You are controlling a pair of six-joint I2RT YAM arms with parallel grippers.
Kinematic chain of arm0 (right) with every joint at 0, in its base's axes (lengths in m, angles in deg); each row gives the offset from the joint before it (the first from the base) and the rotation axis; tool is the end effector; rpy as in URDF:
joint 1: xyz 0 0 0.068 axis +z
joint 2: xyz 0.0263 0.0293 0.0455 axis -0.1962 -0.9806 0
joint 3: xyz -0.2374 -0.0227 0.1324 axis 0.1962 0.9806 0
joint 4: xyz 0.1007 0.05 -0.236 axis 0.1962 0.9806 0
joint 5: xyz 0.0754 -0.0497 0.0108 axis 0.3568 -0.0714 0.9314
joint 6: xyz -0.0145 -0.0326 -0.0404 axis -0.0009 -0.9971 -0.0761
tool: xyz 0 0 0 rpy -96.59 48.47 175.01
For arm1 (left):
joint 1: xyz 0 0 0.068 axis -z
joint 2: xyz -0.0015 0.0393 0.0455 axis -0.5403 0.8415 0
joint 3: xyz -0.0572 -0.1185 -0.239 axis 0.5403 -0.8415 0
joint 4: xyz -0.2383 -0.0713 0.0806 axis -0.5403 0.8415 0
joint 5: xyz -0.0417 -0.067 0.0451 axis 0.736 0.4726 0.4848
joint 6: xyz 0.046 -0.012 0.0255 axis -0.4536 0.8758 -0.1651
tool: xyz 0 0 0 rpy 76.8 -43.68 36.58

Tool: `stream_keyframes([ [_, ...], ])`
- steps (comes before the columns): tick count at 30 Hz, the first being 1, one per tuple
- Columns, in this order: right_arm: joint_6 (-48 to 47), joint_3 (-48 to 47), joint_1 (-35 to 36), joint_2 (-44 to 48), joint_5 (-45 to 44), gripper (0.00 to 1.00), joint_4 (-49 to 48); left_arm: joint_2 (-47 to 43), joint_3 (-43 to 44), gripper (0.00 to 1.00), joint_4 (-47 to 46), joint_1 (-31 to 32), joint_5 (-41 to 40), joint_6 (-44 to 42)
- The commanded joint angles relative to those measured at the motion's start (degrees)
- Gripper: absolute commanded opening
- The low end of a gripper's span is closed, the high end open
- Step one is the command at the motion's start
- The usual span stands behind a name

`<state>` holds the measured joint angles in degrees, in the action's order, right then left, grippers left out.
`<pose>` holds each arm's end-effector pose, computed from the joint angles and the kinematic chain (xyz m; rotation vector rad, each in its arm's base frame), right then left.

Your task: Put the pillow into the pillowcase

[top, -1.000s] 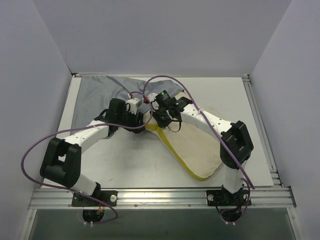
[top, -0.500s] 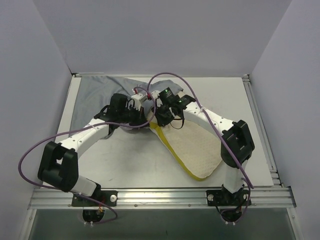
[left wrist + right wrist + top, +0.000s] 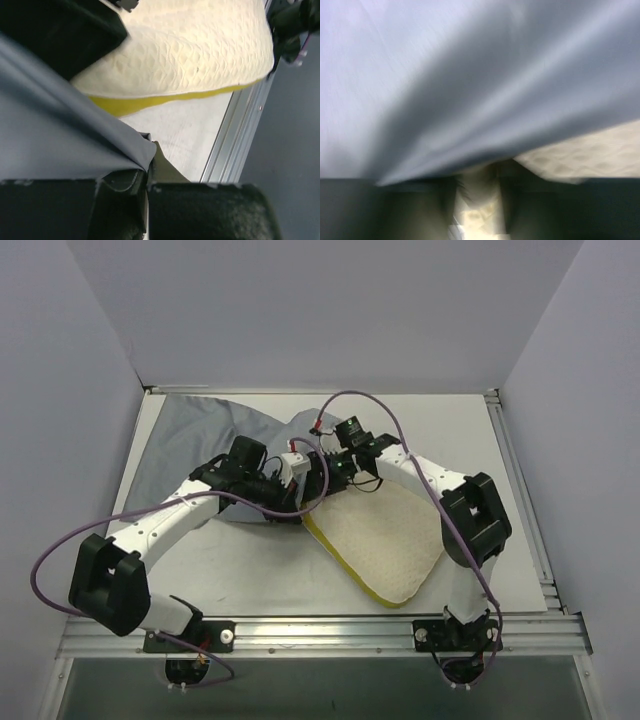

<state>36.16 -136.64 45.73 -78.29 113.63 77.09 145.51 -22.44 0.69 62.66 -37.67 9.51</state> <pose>0.3428 0.2599 0.2496 -0.7304 2.2657 1.1511 0.2419 -0.1667 0.2683 1.0471 2.1812 -1.0727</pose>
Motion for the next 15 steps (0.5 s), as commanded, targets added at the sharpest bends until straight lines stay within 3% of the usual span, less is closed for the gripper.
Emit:
stream_keyframes([
  [1,3.4,6.2,0.1,5.4,11.9,0.45,-2.8,-0.2,1.7,0.05,11.2,0.9,4.6,-11.0],
  [3,-2.9,10.4,-0.8,10.2,12.5,0.62,2.6,-2.3,3.2,0.13,14.7,0.8,3.7,-13.7],
  [6,-5.1,11.7,-7.9,16.5,13.9,0.73,5.8,-4.8,5.3,0.31,16.4,0.7,2.2,-13.8],
  [7,-4.9,10.8,-10.7,17.2,13.9,0.73,6.5,-5.1,7.0,0.45,16.4,0.7,1.7,-13.1],
  [9,-5.0,6.7,-18.2,17.5,12.5,0.73,8.1,-5.1,9.4,0.55,14.3,0.6,-1.1,-11.1],
  [11,-8.2,3.8,-22.2,16.6,5.3,0.73,9.3,-3.6,12.1,0.65,11.2,0.9,-5.0,-7.5],
  [15,-16.4,-3.4,-22.7,8.9,-6.9,0.73,14.0,3.5,16.7,0.67,2.9,1.2,-17.5,-2.3],
])
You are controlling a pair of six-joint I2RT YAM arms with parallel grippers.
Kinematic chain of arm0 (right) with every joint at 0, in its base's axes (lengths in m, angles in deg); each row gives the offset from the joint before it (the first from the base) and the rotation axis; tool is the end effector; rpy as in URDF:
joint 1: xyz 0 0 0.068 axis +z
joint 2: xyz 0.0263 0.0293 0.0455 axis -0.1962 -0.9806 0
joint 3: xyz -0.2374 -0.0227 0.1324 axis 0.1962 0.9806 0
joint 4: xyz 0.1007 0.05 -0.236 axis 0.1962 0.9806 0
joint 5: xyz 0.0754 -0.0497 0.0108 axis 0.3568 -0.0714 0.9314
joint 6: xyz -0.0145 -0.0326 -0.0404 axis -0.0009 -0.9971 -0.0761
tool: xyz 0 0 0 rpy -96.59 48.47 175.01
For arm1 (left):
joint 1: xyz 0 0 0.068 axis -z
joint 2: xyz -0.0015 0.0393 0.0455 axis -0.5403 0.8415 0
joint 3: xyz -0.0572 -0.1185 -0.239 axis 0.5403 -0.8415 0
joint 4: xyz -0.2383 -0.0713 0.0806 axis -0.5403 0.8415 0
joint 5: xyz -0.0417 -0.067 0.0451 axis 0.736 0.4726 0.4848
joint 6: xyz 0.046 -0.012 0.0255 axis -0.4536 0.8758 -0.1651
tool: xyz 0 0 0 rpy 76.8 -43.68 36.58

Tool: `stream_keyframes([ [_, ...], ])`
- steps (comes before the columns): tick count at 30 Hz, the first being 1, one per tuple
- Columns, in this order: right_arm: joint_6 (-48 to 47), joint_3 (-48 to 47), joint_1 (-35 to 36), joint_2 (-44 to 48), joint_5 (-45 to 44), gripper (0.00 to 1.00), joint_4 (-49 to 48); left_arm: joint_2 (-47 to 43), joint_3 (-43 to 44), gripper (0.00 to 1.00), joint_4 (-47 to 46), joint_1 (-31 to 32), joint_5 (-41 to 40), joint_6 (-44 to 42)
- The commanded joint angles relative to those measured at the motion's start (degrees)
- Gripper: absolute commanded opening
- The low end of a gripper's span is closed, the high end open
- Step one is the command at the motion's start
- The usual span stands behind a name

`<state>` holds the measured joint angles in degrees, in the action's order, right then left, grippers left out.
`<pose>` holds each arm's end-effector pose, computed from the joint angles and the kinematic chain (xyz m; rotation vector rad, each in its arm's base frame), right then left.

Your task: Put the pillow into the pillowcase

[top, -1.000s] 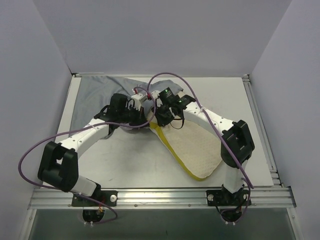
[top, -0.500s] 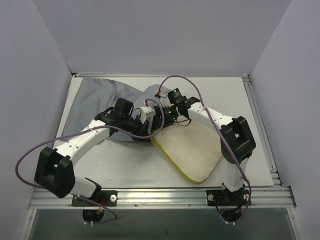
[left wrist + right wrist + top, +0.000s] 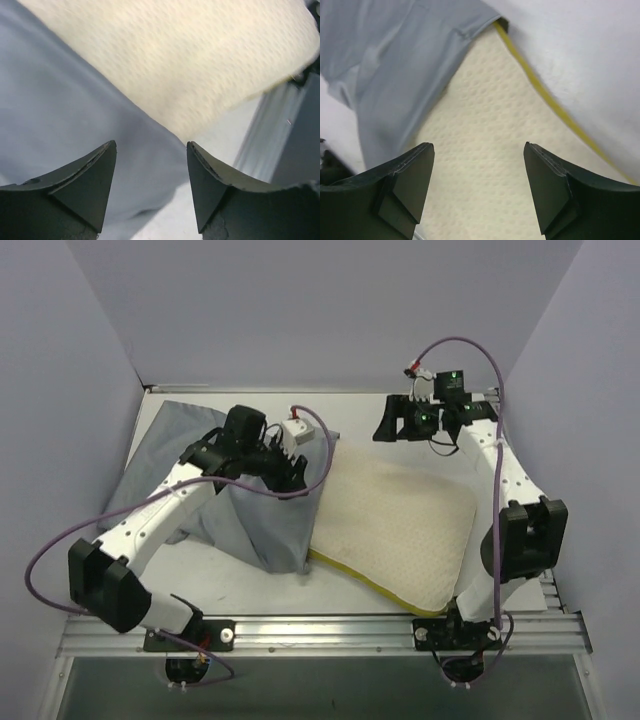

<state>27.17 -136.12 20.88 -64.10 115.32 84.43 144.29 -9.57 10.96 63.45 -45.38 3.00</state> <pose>0.3676 0.0837 0.3317 -0.4339 2.1013 0.8673 0.2424 -0.1672 0.3317 1.1214 2.0746 -0.8549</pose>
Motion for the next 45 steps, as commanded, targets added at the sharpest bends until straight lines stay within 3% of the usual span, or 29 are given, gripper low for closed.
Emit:
stream_keyframes([
  [1,-8.3,-6.6,2.1,-7.0,-9.4,0.73,7.6,6.6,5.0,0.67,-8.3,0.5,-13.7,5.8],
  [5,-11.9,-9.8,2.6,-14.0,-12.1,0.74,9.2,17.9,11.5,0.68,-11.5,1.2,-18.8,9.4],
  [11,-13.9,-8.9,2.7,-17.4,-6.5,0.71,12.2,28.6,17.6,0.7,-15.0,2.4,-23.9,11.7],
  [13,-13.9,-8.4,2.7,-18.0,-4.7,0.66,12.1,31.6,18.6,0.7,-16.5,2.4,-24.8,14.0],
  [14,-13.9,-8.3,2.7,-19.0,-3.3,0.62,12.2,32.4,18.9,0.69,-17.0,2.4,-24.8,14.4],
  [18,-12.1,-8.9,3.2,-22.1,2.2,0.2,12.1,35.5,20.4,0.56,-19.6,2.5,-23.9,15.7],
  [21,-11.1,-9.3,4.3,-23.2,5.1,0.0,11.7,37.5,23.1,0.27,-19.8,2.7,-21.2,16.4],
  [23,-9.9,-9.2,5.0,-23.0,6.3,0.0,10.8,38.0,24.6,0.06,-19.8,3.1,-18.0,16.4],
  [24,-9.3,-9.1,5.8,-22.9,7.0,0.0,9.7,37.9,24.8,0.01,-20.0,3.5,-16.5,16.1],
  [28,-3.4,-8.9,7.0,-21.3,12.5,0.0,5.3,35.0,23.5,0.0,-20.7,6.9,-8.8,15.8],
  [34,2.2,-4.3,4.1,-14.1,17.2,0.0,0.4,25.9,12.7,0.0,-22.7,7.9,-1.8,18.1],
  [36,-0.8,-2.7,2.0,-11.6,13.7,0.21,2.6,24.0,10.3,0.05,-20.2,6.7,-2.0,16.6],
  [37,-2.6,-2.4,-0.1,-10.8,11.6,0.38,4.0,22.6,9.9,0.17,-19.0,6.1,-2.1,16.1],
  [38,-4.4,-2.3,-1.3,-10.0,9.4,0.69,7.2,22.0,10.0,0.31,-16.4,5.3,-2.2,15.5],
  [39,-6.3,-2.6,-2.2,-9.8,7.3,0.8,9.0,21.4,10.5,0.47,-14.8,3.4,-3.2,14.0],
  [40,-11.2,-2.6,-2.8,-9.6,2.9,0.84,10.3,21.0,12.7,0.62,-13.3,2.6,-4.9,13.6],
  [41,-13.1,-2.4,-3.8,-9.3,0.8,0.87,12.0,20.9,14.1,0.69,-10.9,1.6,-6.3,13.1],
  [45,-19.6,-2.4,-3.6,-11.0,-6.1,0.88,16.4,22.3,22.0,0.79,-8.4,0.3,-15.4,8.9],
])
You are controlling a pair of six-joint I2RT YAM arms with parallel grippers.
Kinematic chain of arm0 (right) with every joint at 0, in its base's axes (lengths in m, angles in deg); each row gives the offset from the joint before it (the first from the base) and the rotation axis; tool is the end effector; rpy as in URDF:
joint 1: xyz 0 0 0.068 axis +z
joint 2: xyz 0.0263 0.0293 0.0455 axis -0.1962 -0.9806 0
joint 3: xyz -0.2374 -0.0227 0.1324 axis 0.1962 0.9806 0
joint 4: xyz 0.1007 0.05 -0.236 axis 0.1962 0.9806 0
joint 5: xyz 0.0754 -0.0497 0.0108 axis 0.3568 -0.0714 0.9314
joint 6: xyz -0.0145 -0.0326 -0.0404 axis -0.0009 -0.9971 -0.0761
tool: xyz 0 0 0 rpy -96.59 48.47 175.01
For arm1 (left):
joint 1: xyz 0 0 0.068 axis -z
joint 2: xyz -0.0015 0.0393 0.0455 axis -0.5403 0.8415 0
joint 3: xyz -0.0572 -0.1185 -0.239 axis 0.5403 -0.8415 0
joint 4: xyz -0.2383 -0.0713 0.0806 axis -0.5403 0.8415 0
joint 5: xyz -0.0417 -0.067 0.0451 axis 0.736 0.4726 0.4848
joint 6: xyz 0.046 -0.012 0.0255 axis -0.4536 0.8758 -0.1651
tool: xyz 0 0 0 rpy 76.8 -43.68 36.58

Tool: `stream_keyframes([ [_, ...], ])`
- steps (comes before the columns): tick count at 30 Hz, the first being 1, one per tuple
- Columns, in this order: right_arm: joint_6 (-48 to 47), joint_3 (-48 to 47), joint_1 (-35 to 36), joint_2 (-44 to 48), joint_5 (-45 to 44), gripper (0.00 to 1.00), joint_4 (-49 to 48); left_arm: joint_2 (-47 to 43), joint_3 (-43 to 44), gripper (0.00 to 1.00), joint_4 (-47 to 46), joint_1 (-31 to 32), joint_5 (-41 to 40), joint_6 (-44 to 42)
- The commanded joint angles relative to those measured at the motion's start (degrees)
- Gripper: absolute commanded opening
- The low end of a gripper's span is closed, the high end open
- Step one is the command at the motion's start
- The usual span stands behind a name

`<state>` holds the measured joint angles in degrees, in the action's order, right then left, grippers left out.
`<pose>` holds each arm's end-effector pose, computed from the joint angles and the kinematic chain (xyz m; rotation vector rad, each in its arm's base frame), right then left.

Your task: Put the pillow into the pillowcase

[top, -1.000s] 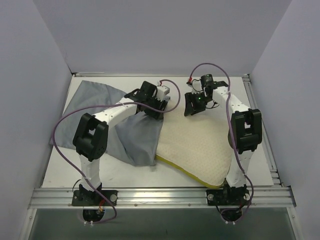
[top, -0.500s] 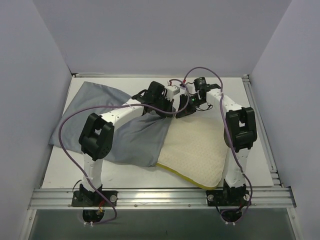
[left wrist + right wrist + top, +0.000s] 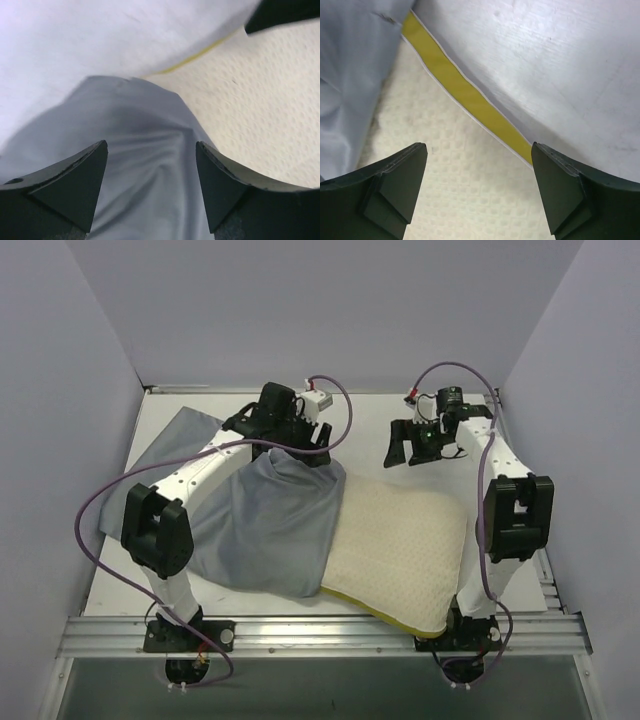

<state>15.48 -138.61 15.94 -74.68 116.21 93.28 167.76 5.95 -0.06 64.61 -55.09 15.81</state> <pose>0.4000 0.0544 0.2660 -0.4844 2.3075 0.8097 0.3398 -0.2287 0.2966 0.8417 2.2077 -0.7701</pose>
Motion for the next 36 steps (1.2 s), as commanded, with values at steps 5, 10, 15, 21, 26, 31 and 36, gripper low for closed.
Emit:
stream_keyframes([
  [5,-11.0,0.1,2.8,-5.2,-6.0,0.87,12.6,6.7,15.6,0.81,5.7,1.7,-11.8,-4.0],
  [10,-10.4,1.1,2.8,-8.1,0.1,0.69,13.8,14.6,18.2,0.82,6.5,2.6,-14.8,0.8],
  [15,-8.8,2.5,2.8,-7.1,8.2,0.25,13.4,19.8,19.5,0.78,7.6,2.6,-16.8,3.2],
  [21,-7.1,5.0,3.0,-3.8,12.5,0.0,11.9,21.0,18.7,0.3,7.6,2.6,-11.5,3.2],
  [26,-3.2,6.2,5.3,-2.1,16.4,0.0,8.1,16.3,15.7,0.15,1.0,6.3,5.8,5.6],
  [31,2.7,6.8,7.8,1.4,20.9,0.0,2.8,14.5,16.3,0.13,-2.1,10.5,13.5,10.1],
  [36,11.4,10.0,5.5,6.7,25.3,0.0,-6.4,10.6,11.7,0.14,-11.0,10.9,18.4,16.3],
])
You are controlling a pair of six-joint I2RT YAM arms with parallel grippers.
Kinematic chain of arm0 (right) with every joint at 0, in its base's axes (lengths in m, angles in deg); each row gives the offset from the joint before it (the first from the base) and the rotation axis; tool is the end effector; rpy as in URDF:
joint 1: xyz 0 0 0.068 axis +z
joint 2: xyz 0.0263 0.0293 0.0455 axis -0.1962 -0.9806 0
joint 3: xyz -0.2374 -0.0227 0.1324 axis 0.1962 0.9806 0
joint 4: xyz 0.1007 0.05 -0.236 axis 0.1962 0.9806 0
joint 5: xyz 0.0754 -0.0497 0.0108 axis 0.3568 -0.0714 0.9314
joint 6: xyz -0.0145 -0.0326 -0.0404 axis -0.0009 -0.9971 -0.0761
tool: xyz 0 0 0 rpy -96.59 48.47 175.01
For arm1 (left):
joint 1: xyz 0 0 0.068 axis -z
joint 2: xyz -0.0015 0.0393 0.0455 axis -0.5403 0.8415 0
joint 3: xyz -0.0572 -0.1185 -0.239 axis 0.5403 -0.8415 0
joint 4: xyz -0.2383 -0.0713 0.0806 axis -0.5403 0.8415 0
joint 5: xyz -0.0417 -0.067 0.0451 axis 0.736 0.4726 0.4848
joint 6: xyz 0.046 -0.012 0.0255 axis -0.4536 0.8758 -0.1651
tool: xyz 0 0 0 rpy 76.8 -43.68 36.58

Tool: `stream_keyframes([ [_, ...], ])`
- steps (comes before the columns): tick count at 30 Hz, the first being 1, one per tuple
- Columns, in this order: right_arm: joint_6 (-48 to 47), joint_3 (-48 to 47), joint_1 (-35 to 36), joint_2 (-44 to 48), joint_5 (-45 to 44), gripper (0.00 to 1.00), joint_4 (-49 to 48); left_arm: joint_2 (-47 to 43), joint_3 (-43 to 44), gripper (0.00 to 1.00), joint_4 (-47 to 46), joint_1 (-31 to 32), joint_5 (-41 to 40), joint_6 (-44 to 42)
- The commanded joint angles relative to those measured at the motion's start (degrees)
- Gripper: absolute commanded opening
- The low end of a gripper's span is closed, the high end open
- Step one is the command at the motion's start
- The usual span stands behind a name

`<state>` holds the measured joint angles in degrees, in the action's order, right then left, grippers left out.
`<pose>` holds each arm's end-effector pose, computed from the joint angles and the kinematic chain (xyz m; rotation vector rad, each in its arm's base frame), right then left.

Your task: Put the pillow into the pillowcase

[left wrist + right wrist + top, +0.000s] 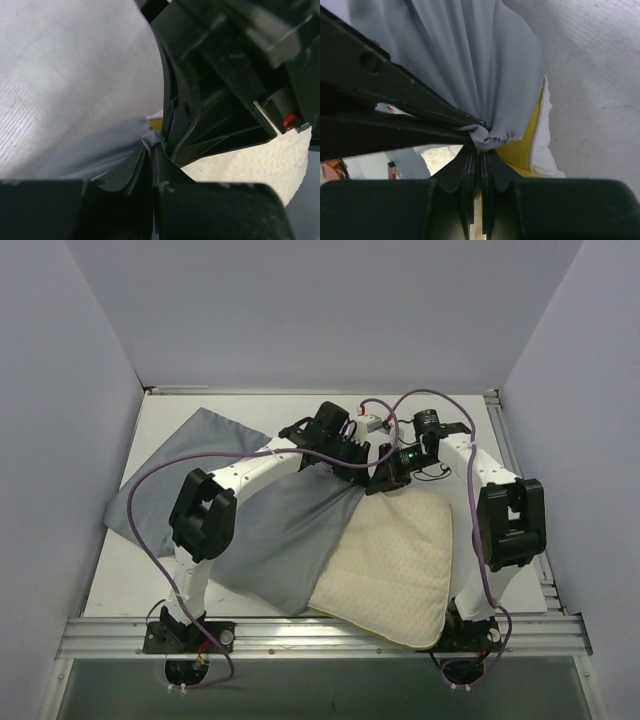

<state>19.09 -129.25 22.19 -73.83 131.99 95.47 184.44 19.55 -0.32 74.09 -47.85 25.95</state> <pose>0.3618 0.0987 0.2256 -0.5742 2.3878 1.2899 0.3442 -0.3280 0.2530 0.9209 2.3092 -1.0651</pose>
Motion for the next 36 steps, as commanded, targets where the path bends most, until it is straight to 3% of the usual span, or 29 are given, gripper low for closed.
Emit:
stream_keyframes([
  [1,8.5,1.2,-2.3,6.7,9.4,0.0,-9.7,-6.5,-2.6,0.14,-11.8,1.5,10.9,6.2],
  [5,10.9,2.4,-6.6,5.3,5.2,0.0,-14.0,-6.0,-1.0,0.21,-10.9,-0.3,7.1,3.7],
  [6,11.3,2.3,-7.5,4.8,2.0,0.0,-14.7,-4.9,0.6,0.28,-9.3,-2.1,5.8,2.7],
  [7,11.7,2.3,-8.3,3.8,-0.3,0.0,-16.3,-4.3,4.3,0.45,-6.6,-3.1,3.2,1.7],
  [9,11.4,1.2,-9.7,2.8,-4.8,0.0,-17.2,-3.3,7.8,0.64,-4.1,-6.1,0.3,-1.5],
  [12,6.3,-2.4,-9.0,0.6,-12.6,0.63,-12.1,-3.8,14.3,0.75,3.8,-8.7,-3.8,-8.2],
  [13,4.4,-4.0,-8.3,1.5,-14.3,0.81,-8.3,-4.9,14.5,0.75,7.0,-10.0,-4.5,-10.0],
  [14,-0.1,-4.1,-6.6,2.7,-17.8,0.91,-7.1,-6.4,11.4,0.76,7.8,-10.7,-4.5,-13.6],
  [16,-4.2,-2.3,-3.9,8.1,-20.4,0.93,-4.7,-13.7,5.3,0.76,7.7,-13.3,-4.2,-15.6],
  [18,-9.4,0.1,2.0,12.3,-22.9,0.93,-3.1,-22.6,-6.5,0.78,6.2,-15.9,-0.5,-16.1],
  [24,-14.9,15.2,22.5,23.2,-34.9,0.94,-0.8,-42.5,-30.7,0.86,-2.5,-28.5,9.2,-5.8],
  [25,-14.7,17.0,28.4,23.7,-35.9,0.95,-1.7,-44.7,-32.6,0.86,-3.3,-29.2,9.3,-5.8],
  [28,-13.3,20.1,36.6,22.3,-39.9,0.96,-4.1,-51.7,-38.9,0.89,-1.3,-30.7,8.6,-8.8],
  [33,-12.0,17.2,43.0,13.4,-42.5,0.95,-4.7,-59.7,-44.7,0.9,2.9,-31.2,8.7,-13.7],
  [35,-11.2,16.0,42.4,10.4,-43.3,0.85,-5.4,-63.6,-47.3,0.9,3.3,-31.1,9.9,-15.8],
  [36,-10.9,14.6,41.7,8.2,-43.3,0.59,-6.1,-64.7,-48.0,0.9,3.2,-31.0,10.1,-16.6],
])
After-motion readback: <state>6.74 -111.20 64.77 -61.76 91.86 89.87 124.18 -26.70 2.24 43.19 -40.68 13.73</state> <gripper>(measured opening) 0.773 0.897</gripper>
